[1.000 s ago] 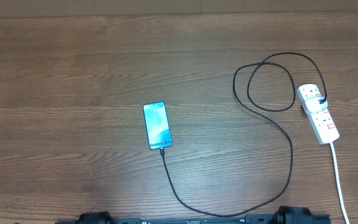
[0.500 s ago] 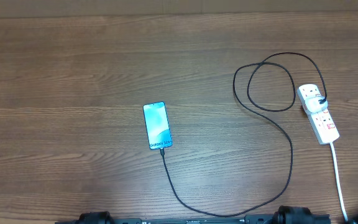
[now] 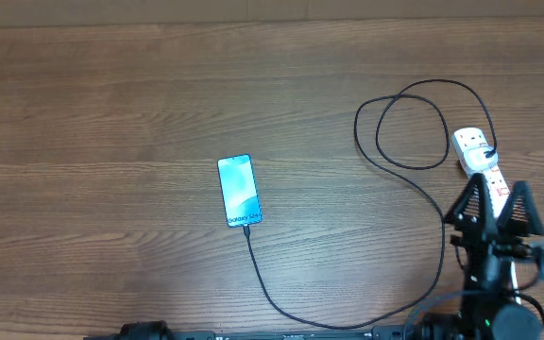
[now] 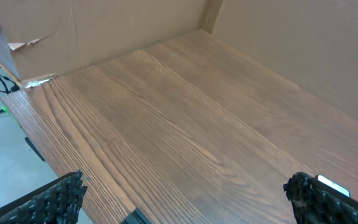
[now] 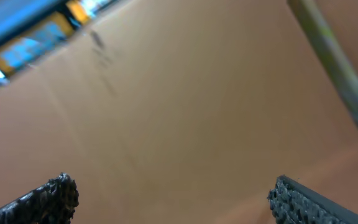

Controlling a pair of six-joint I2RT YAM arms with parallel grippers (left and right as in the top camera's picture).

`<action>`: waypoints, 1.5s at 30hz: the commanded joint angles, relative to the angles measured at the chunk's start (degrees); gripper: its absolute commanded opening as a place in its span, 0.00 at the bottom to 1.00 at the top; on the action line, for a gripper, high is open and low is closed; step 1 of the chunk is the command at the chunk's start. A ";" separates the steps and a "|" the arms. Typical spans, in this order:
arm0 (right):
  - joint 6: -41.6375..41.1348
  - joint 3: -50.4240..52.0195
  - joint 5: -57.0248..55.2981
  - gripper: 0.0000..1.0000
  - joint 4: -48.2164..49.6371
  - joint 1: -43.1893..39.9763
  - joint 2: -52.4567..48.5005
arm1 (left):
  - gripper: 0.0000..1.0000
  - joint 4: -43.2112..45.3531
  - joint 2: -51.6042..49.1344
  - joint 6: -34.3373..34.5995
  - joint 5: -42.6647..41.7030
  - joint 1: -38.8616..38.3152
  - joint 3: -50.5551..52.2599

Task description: Plug charger to phone and switch on socket

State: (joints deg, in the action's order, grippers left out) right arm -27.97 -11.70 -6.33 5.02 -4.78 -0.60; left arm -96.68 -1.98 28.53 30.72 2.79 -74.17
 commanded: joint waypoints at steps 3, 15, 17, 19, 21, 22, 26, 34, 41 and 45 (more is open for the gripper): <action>-0.98 4.81 -3.54 1.00 0.22 0.11 0.11 | 0.99 -0.09 0.74 -0.70 0.81 0.20 0.31; -0.96 6.10 -8.04 1.00 -13.05 0.11 0.11 | 1.00 -0.09 0.74 -0.70 0.81 0.20 0.31; -0.96 6.93 -8.92 1.00 -12.90 0.11 0.11 | 1.00 -0.09 0.74 -0.70 0.79 0.20 0.31; -0.96 8.44 -9.09 1.00 -12.55 0.11 0.11 | 1.00 -0.09 0.74 -0.70 0.81 0.20 0.31; -0.96 10.05 -9.05 1.00 -11.34 0.11 0.11 | 1.00 -0.09 0.74 -0.70 0.81 0.20 0.31; -0.52 10.40 -8.66 1.00 -10.29 0.11 -0.09 | 1.00 -0.09 0.74 -0.70 0.81 0.20 0.31; -0.55 11.02 -8.63 1.00 -8.79 0.11 -0.28 | 0.99 -0.09 0.74 -0.70 0.79 0.20 0.31; -0.55 11.02 -8.63 1.00 -8.79 0.11 -0.31 | 1.00 -0.09 0.74 -0.70 0.81 0.20 0.31; -0.55 11.02 -8.63 1.00 -8.79 0.11 -0.31 | 1.00 -0.09 0.74 -0.70 0.81 0.20 0.31; -0.55 11.02 -8.63 1.00 -8.79 0.11 -0.31 | 1.00 -0.09 0.74 -0.70 0.81 0.20 0.31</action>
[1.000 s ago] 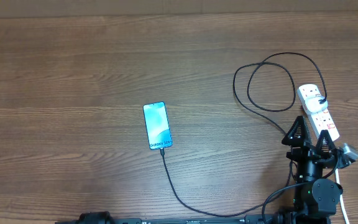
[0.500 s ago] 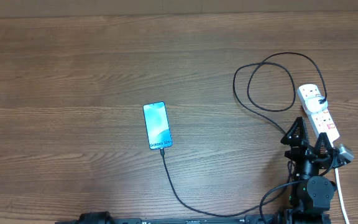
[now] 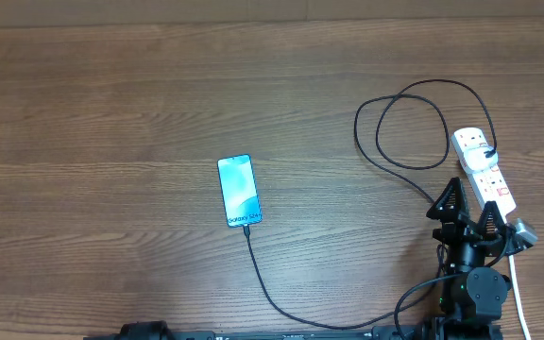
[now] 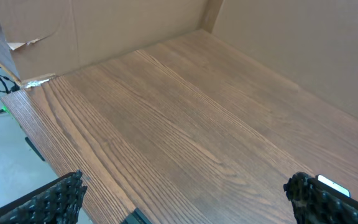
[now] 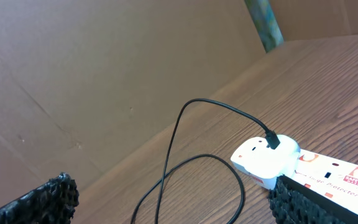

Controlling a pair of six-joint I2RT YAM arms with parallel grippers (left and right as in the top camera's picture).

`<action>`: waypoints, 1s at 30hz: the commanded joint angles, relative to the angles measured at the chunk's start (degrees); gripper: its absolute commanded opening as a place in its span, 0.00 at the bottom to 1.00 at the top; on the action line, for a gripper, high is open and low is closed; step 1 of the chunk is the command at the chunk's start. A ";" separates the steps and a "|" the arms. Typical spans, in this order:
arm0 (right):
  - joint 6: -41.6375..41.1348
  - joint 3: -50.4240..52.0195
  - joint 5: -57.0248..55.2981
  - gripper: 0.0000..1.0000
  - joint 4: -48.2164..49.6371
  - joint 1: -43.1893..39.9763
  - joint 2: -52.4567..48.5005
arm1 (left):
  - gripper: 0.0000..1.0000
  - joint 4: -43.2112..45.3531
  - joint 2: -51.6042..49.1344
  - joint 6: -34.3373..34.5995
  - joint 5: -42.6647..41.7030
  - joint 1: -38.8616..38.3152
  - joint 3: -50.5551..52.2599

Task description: Plug charger to phone and switch on socket

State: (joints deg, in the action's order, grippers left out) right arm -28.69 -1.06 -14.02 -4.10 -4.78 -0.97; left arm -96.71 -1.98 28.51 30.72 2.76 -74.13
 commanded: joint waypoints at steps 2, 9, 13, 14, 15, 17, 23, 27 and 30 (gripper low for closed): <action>0.17 0.37 -0.94 1.00 0.33 0.11 0.07 | 0.99 -0.07 0.74 -0.68 0.79 0.22 0.26; 0.17 0.61 -0.50 1.00 0.83 0.33 0.81 | 0.99 -0.07 0.74 -0.68 0.81 0.22 0.26; 0.17 0.61 -0.50 1.00 0.81 0.31 0.81 | 0.99 -0.07 0.74 -0.68 0.81 0.22 0.26; 0.17 0.61 -0.50 1.00 0.81 0.31 0.81 | 1.00 -0.07 0.74 -0.68 0.81 0.22 0.26; 0.17 0.61 -0.50 1.00 0.81 0.31 0.81 | 1.00 -0.07 0.74 -0.68 0.79 0.22 0.26; 0.17 0.61 -0.50 1.00 0.81 0.31 0.81 | 1.00 -0.07 0.74 -0.68 0.81 0.22 0.26; 0.17 0.61 -0.50 1.00 0.81 0.31 0.81 | 0.99 -0.07 0.74 -0.68 0.81 0.22 0.26; 0.17 0.61 -0.50 1.00 0.81 0.31 0.81 | 1.00 -0.07 0.74 -0.68 0.81 0.22 0.26; 0.17 0.61 -0.50 1.00 0.81 0.31 0.81 | 1.00 -0.07 0.74 -0.68 0.79 0.22 0.26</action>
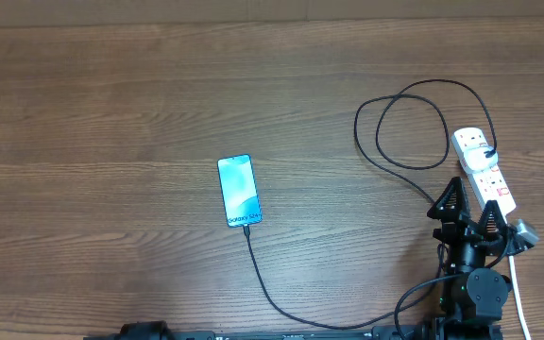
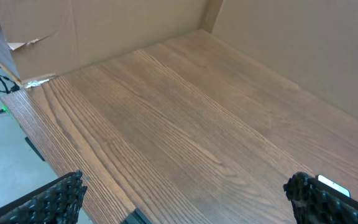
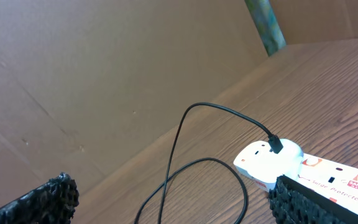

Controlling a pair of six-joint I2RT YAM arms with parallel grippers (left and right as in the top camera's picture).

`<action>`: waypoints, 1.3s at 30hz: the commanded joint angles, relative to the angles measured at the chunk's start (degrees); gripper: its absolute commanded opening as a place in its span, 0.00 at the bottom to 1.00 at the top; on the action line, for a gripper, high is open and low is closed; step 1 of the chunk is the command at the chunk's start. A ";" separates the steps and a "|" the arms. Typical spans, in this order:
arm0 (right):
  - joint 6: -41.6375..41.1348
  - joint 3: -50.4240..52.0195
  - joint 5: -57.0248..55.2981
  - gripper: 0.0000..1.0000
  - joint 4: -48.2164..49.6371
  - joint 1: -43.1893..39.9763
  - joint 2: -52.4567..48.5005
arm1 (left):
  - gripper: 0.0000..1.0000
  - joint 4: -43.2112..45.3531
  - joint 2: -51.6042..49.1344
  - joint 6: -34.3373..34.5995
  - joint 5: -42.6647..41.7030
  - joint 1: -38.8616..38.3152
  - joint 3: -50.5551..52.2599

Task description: Plug charger to phone and switch on socket

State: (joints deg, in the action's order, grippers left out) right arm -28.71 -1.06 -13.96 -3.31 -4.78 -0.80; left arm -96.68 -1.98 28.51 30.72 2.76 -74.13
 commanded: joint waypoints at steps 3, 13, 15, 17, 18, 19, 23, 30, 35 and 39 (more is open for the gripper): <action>0.17 0.61 -0.57 1.00 0.02 0.31 0.63 | 1.00 1.33 0.74 0.63 3.52 0.22 0.26; 0.20 0.61 -0.57 1.00 0.02 0.31 0.63 | 1.00 19.80 1.11 8.35 -6.25 -2.01 13.94; 0.20 0.61 -0.57 1.00 0.02 0.31 0.63 | 1.00 24.22 1.81 8.37 -7.43 -1.90 20.63; 0.20 0.61 -0.57 1.00 0.02 0.31 0.63 | 0.99 29.66 1.77 8.33 -8.90 -1.55 26.64; 0.20 0.61 -0.57 1.00 0.02 0.31 0.63 | 0.99 32.57 1.77 8.33 -9.51 -1.40 29.35; 0.20 0.61 -0.57 1.00 0.02 0.31 0.63 | 0.99 36.13 1.77 8.33 -10.32 -1.22 32.35; 0.20 0.61 -0.57 1.00 0.02 0.31 0.63 | 0.99 50.27 1.77 6.78 -13.70 -1.33 42.69; 0.20 0.61 -0.57 1.00 0.02 0.31 0.63 | 1.00 74.60 1.79 1.42 -23.04 -1.77 61.31; 0.20 0.61 -0.57 1.00 0.02 0.31 0.63 | 1.00 84.52 1.79 -1.49 -25.31 -1.79 69.07; 0.20 0.61 -0.57 1.00 0.02 0.31 0.63 | 1.00 92.52 1.81 -6.62 -26.51 -1.79 73.42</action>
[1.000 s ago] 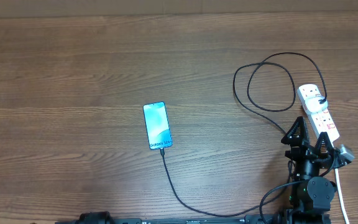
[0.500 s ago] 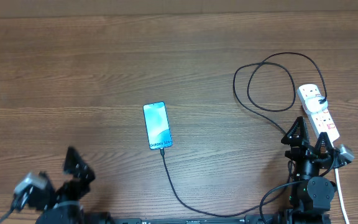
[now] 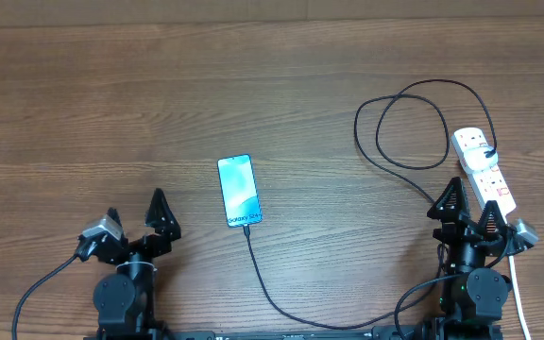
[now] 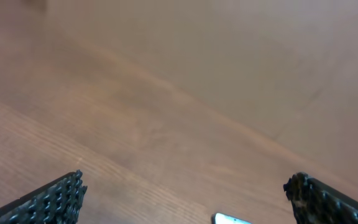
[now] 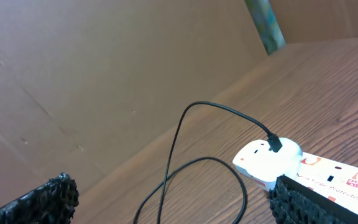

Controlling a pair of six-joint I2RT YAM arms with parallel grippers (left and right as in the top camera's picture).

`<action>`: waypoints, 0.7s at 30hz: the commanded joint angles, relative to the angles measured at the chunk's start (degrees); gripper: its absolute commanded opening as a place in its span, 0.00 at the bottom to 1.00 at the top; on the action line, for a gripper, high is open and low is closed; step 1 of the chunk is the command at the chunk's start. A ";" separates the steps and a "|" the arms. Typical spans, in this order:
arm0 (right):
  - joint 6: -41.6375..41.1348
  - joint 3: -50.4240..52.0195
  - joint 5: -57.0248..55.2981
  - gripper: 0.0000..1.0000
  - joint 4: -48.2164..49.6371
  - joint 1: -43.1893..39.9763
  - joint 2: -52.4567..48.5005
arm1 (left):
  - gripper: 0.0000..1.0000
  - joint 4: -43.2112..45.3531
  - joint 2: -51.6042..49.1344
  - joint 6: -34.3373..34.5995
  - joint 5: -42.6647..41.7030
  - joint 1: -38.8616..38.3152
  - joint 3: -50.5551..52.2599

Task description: Plug charger to phone and switch on socket

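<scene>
The phone (image 3: 237, 190) lies face up mid-table with its screen lit; only its corner (image 4: 227, 219) shows in the blurred left wrist view. A black cable (image 3: 270, 295) meets the phone's bottom edge, runs along the front, loops at the right and ends in a white adapter (image 3: 471, 143) on the white power strip (image 3: 491, 184). The adapter (image 5: 267, 160) and strip (image 5: 335, 173) also show in the right wrist view. My left gripper (image 3: 135, 210) is open at the front left, short of the phone. My right gripper (image 3: 469, 201) is open just left of the strip's near end.
The wooden table (image 3: 83, 113) is walled by cardboard (image 5: 104, 68) at the back. The cable's loops (image 5: 185, 168) lie on the wood left of the adapter. The strip's own white lead (image 3: 516, 297) runs off the front right edge.
My left arm has come into the overhead view at the front left, and its camera has swung from the table's left corner toward the phone. The right arm is unchanged.
At first my right gripper stood open over the strip's near end, its camera on the cardboard. Then it was lower and nearer the front edge, left of the strip, where it has stayed. The left arm was out of the overhead view until now.
</scene>
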State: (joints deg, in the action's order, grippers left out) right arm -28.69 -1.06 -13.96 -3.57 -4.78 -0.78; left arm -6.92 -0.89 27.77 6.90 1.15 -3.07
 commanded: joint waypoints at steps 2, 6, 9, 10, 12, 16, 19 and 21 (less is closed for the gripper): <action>0.17 0.61 -0.57 1.00 0.28 0.31 0.61 | 0.99 2.67 0.72 -8.72 -3.89 -0.22 2.82; 0.17 0.61 -0.57 1.00 0.28 0.31 0.61 | 1.00 2.34 0.72 -18.23 -7.74 -0.59 2.80; 0.17 0.61 -0.57 1.00 0.28 0.31 0.61 | 1.00 2.34 0.72 -20.11 -7.98 -0.59 2.80; 0.17 0.61 -0.57 1.00 0.28 0.31 0.61 | 1.00 2.38 0.72 -20.02 -7.96 -0.59 2.80; 0.17 0.61 -0.57 1.00 0.28 0.31 0.61 | 0.99 2.43 0.72 -20.04 -7.96 -0.59 2.80; 0.17 0.61 -0.57 1.00 0.28 0.31 0.61 | 1.00 2.47 0.72 -20.06 -7.89 -0.59 2.80; 0.17 0.61 -0.57 1.00 0.28 0.31 0.61 | 1.00 2.47 0.72 -20.06 -7.89 -0.59 2.80; 0.17 0.61 -0.57 1.00 0.28 0.31 0.61 | 1.00 2.47 0.72 -20.06 -7.91 -0.44 2.80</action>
State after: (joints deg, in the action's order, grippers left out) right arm -28.71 -1.06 -13.98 -3.55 -4.78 -0.78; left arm -4.64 -0.86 9.15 -0.27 1.10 -0.69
